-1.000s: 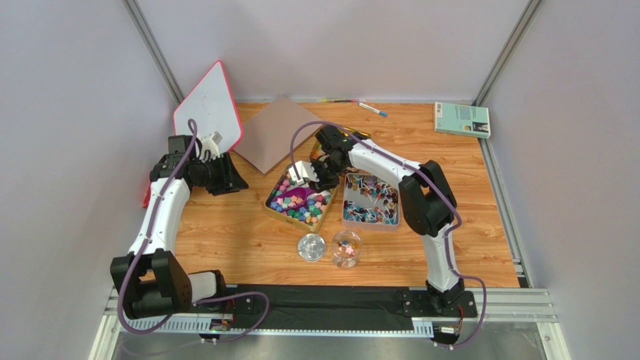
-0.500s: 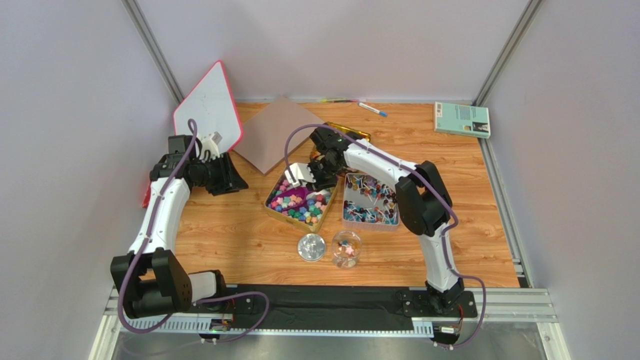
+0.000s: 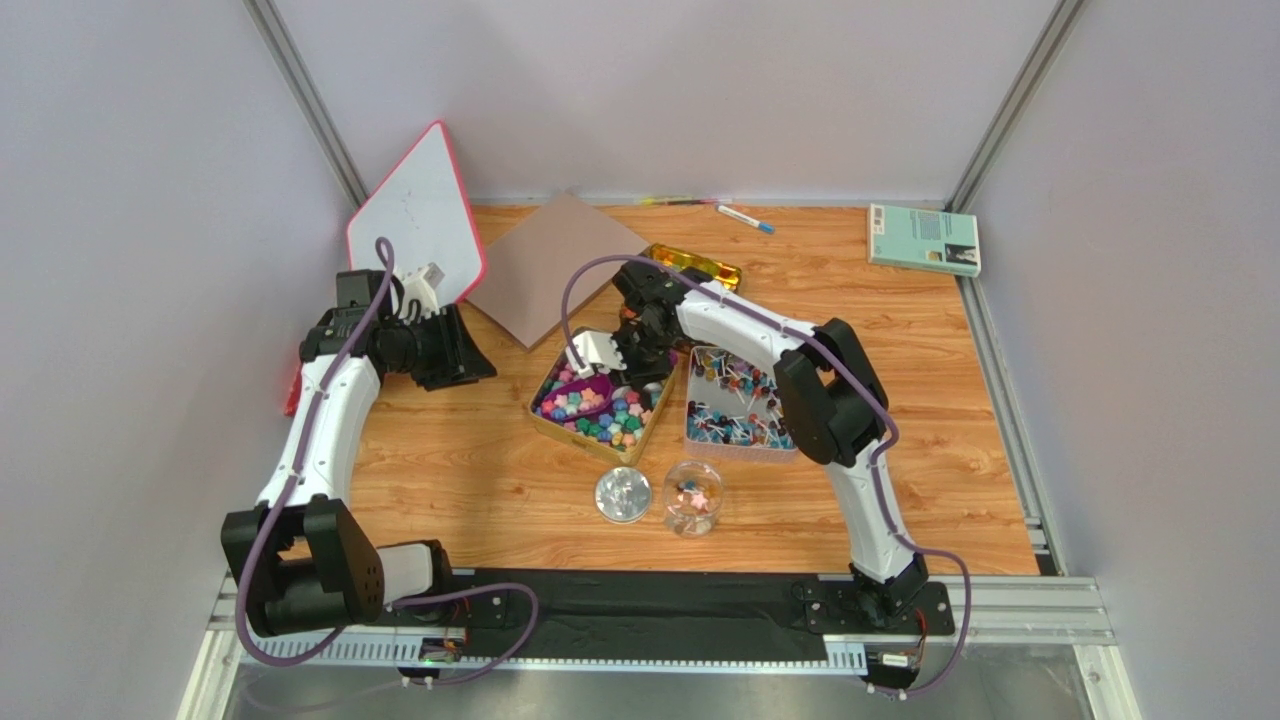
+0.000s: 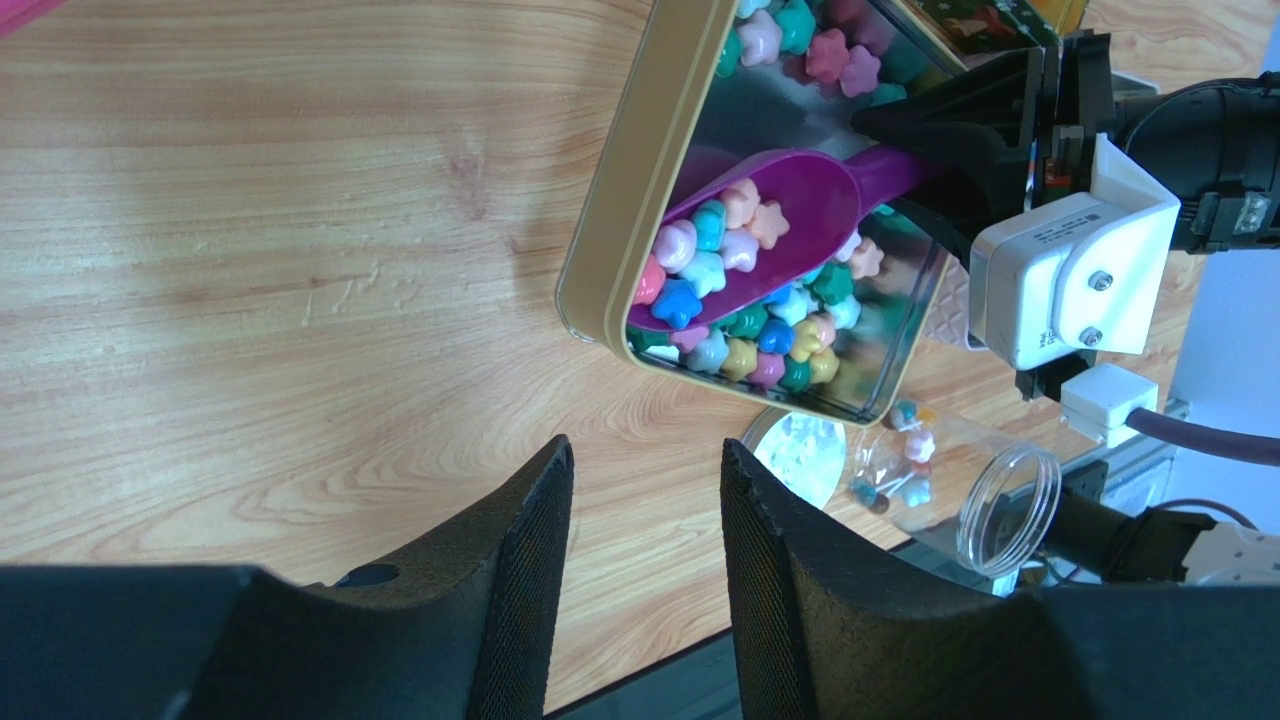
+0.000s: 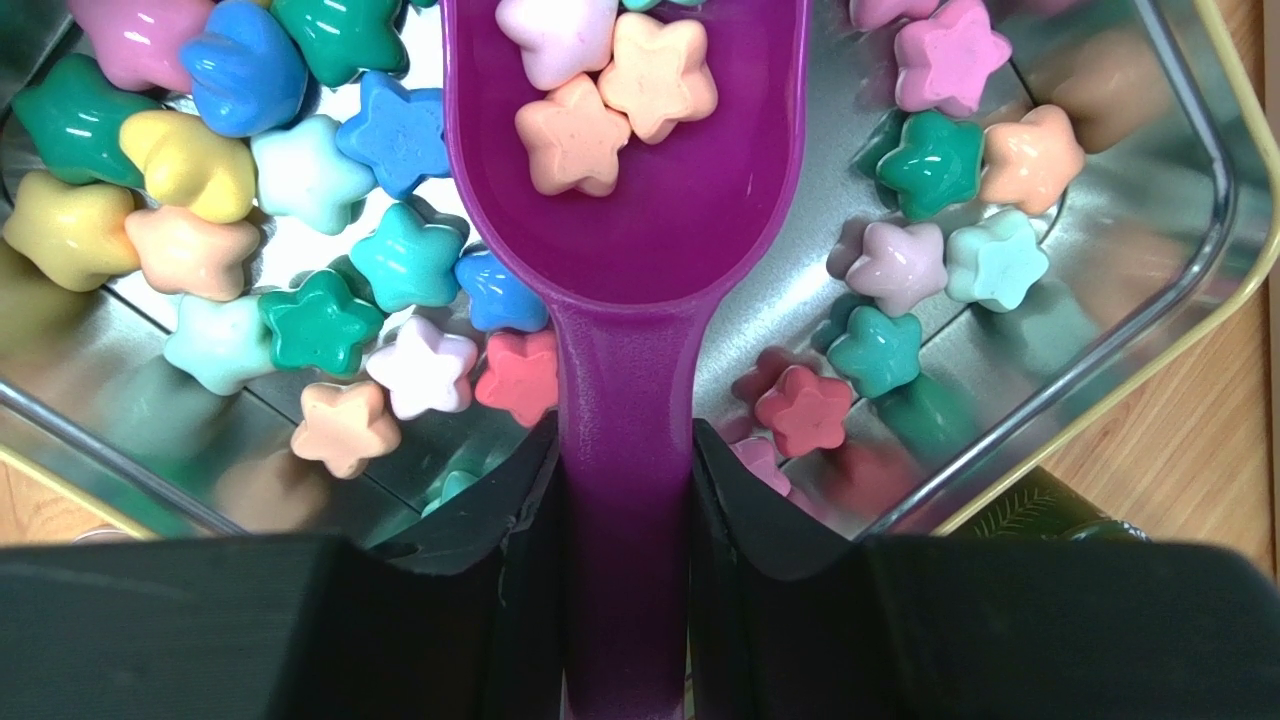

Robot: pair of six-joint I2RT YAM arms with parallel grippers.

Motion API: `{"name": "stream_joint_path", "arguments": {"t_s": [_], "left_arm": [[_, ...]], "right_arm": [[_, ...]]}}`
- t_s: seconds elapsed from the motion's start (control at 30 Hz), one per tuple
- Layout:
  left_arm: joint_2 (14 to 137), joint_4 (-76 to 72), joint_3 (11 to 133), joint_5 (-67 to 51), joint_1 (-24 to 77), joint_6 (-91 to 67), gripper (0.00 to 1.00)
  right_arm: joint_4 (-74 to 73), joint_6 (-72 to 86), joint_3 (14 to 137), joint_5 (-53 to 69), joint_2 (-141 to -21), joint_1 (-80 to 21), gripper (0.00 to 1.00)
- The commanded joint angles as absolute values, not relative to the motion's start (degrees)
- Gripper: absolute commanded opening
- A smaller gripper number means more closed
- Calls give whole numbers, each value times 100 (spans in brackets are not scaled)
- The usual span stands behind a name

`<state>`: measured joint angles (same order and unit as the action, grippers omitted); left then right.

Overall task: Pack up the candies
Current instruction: Scoop the fake candies from the storage box.

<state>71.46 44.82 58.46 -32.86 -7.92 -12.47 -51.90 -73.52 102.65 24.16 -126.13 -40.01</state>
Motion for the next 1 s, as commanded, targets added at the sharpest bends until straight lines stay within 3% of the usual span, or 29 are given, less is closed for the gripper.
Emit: {"name": "stream_joint_path", "arguments": {"t_s": [0.0, 0.57, 0.83, 0.97], "left_arm": [[7031, 4395, 5950, -3340, -844, -1187, 48], [7058, 4403, 6055, -3419, -844, -1151, 48], [7031, 4360, 6108, -3489, -844, -1169, 47], [7014, 4289, 6064, -3533, -844, -1012, 49]], "right_arm": [[-5344, -7120, 10301, 2461, -12754, -4008, 0], [-4264, -5758, 9036, 4139, -11093, -3155, 0], [-4113, -5510, 8412, 3920, -10056, -3138, 0], [-4848, -6107, 8139, 3499, -9379, -2937, 0]]}}
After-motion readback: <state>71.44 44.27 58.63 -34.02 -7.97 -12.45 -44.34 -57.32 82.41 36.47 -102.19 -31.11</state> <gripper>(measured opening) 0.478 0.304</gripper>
